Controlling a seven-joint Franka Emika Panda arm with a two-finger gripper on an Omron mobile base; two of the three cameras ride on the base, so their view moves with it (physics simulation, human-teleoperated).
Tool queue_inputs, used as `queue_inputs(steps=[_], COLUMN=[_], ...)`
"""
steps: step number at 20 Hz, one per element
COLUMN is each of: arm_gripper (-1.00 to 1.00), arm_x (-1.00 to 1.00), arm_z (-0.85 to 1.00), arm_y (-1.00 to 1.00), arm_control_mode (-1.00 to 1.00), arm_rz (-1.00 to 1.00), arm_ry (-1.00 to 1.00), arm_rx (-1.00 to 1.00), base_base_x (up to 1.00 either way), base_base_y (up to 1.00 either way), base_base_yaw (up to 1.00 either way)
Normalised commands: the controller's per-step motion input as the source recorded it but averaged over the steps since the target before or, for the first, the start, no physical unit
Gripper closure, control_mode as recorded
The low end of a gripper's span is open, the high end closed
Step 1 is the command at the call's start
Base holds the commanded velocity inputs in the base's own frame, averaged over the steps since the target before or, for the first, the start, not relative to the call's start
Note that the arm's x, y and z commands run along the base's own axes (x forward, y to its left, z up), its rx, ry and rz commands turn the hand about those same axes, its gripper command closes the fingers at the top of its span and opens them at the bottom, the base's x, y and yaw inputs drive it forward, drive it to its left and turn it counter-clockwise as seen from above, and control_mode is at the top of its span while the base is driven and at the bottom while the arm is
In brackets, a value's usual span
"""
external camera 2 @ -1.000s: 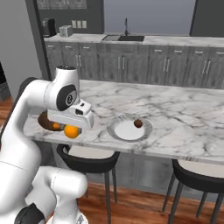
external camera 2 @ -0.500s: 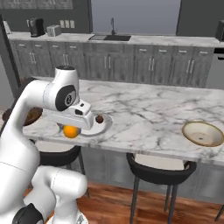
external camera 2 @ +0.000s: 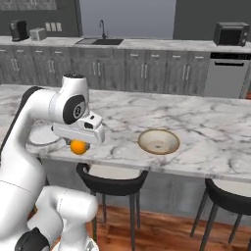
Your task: Take the fruits from the plate on the dining counter and place two fruits in each bowl.
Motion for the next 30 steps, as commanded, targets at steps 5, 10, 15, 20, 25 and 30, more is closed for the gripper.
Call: queue_inputs(steps=[5,10,15,20,25,30], arm_gripper=[1.0,1.0,1.0,1.0,1.0,1.0], arm_x=[0.0,0.0,0.0,0.0,0.0,0.0], arm_z=[0.0,0.0,0.0,0.0,0.0,0.0], arm_y=[0.0,0.0,0.0,0.0,0.0,0.0], arm_control_mode=[1.0,1.0,1.0,1.0,1.0,1.0], arm_rz=[0.0,0.0,0.0,0.0,0.0,0.0], arm_ry=[0.0,0.0,0.0,0.0,0.0,0.0], arm_rx=[0.0,0.0,0.0,0.0,0.0,0.0], base_base_x=[0.06,0.26,0.5,0.48,0.7,0.49], base_base_y=[-1.0,-0.67,-0.46,0.0,0.0,0.0], base_base_yaw=[0.0,0.09,0.18,0.01,0.0,0.0])
